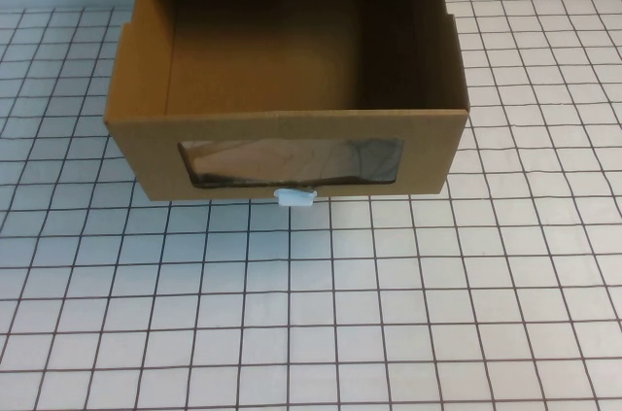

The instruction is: Close the shoe box

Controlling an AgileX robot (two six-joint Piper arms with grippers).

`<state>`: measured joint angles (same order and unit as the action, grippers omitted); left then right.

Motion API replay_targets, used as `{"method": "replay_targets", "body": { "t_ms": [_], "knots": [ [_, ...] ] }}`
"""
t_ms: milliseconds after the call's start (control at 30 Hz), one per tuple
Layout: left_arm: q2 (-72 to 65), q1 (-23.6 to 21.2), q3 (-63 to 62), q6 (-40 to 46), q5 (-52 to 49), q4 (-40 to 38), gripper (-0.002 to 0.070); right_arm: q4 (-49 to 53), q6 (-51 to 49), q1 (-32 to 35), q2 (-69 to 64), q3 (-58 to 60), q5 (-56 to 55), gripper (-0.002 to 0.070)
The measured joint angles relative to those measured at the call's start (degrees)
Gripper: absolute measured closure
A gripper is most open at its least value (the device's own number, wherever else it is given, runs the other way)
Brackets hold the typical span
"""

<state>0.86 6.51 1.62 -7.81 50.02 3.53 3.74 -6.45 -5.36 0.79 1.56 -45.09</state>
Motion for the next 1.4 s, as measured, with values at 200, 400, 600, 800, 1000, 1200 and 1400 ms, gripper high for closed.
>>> {"method": "replay_targets", "body": {
  "t_ms": [200, 400, 600, 800, 1000, 1200, 1400],
  "knots": [
    [0.0, 0.0, 0.0, 1.48, 4.22, -1.31, 0.0677, 0.0, 0.0, 0.0, 0.0, 0.0, -7.42, 0.0689],
    [0.0, 0.0, -5.1, 1.94, 3.77, -2.09, 0.0677, 0.59, -0.42, 0.0, 0.08, -4.19, -13.19, 0.069],
    [-0.69, 0.0, -17.82, 1.94, -6.53, -2.09, 0.0677, 2.64, -11.97, 0.0, -0.05, -21.98, 3.04, 0.069],
    [-9.21, 0.0, -30.12, 1.94, -10.3, -1.99, 0.0677, 3.27, -20.95, 0.0, -8.06, -39.13, 14.68, 0.0689],
    [-20.13, 0.0, -41.87, 1.94, -30.17, -1.99, 0.0677, 7.16, -23.33, 0.0, -19.29, -53.58, 38.0, 0.0689],
    [-31.54, 0.0, -44.45, 1.94, -46.83, -1.99, 0.0677, 9.82, -22.43, 0.0, -29.38, -57.98, 63.34, 0.0689],
    [-40.29, 0.0, -44.45, -2.7, -52.72, -3.18, 0.0677, 10.01, -22.41, 0.0, -35.94, -57.98, 78.51, 0.0689]
  ]
}}
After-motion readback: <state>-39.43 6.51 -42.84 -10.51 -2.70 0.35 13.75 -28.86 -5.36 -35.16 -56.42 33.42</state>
